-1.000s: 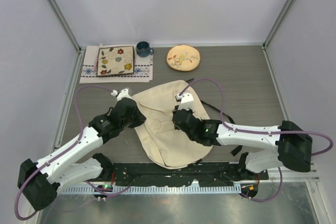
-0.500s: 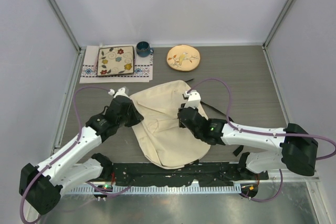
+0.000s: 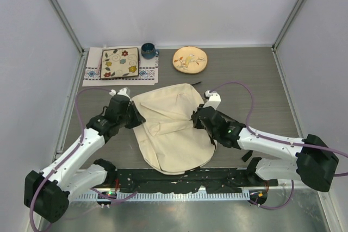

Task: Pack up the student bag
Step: Zip the student bag at the center of the board.

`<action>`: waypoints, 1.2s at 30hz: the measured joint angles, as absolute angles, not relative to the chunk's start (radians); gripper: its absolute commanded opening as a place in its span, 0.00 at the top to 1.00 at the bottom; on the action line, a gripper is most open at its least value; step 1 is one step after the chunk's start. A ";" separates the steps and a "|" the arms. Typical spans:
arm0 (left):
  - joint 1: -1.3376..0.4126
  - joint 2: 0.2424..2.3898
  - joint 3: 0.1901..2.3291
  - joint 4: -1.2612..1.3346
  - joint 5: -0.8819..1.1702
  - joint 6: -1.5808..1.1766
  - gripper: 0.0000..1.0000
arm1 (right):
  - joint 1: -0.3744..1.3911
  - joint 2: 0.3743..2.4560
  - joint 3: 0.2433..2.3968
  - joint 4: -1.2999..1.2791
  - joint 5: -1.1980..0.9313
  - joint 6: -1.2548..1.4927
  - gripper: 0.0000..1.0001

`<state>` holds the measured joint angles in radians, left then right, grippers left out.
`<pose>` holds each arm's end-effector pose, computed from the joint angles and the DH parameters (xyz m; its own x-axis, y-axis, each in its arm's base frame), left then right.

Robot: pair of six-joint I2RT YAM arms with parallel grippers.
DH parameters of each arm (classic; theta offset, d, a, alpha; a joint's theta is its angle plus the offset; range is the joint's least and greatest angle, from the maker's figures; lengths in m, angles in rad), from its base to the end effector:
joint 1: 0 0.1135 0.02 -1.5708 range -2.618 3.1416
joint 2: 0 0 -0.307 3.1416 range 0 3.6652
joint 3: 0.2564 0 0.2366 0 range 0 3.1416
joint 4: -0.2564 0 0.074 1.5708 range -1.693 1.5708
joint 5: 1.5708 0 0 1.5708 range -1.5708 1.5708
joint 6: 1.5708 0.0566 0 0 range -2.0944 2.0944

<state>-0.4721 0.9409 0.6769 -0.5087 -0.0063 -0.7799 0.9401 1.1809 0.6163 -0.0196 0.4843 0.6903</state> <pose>0.1509 -0.0767 0.2686 -0.7590 -0.4020 -0.5122 -0.1167 0.8579 -0.5004 0.1583 0.1720 0.2572 -0.5601 0.1886 -0.8067 -0.1674 0.9279 0.3332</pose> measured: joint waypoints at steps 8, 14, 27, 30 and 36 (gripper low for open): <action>-0.404 0.945 0.685 -0.511 0.067 -0.751 1.00 | 0.864 1.162 0.570 0.025 0.407 0.735 0.99; -0.353 0.966 0.685 -0.508 0.118 -0.730 1.00 | 0.824 1.143 0.549 0.051 0.346 0.751 0.99; -0.251 1.041 0.685 -0.484 0.192 -0.686 1.00 | 0.809 1.164 0.501 0.098 0.358 0.816 0.99; -0.246 1.063 0.685 -0.477 0.200 -0.672 1.00 | 0.809 1.167 0.473 0.133 0.365 0.851 0.99; -0.224 1.100 0.699 -0.465 0.229 -0.650 1.00 | 0.809 1.110 0.439 0.146 0.393 0.903 0.99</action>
<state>-0.2241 1.1000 0.6994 -0.4652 0.2287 -0.6498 0.8085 1.1103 0.4389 0.1455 0.3927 0.9028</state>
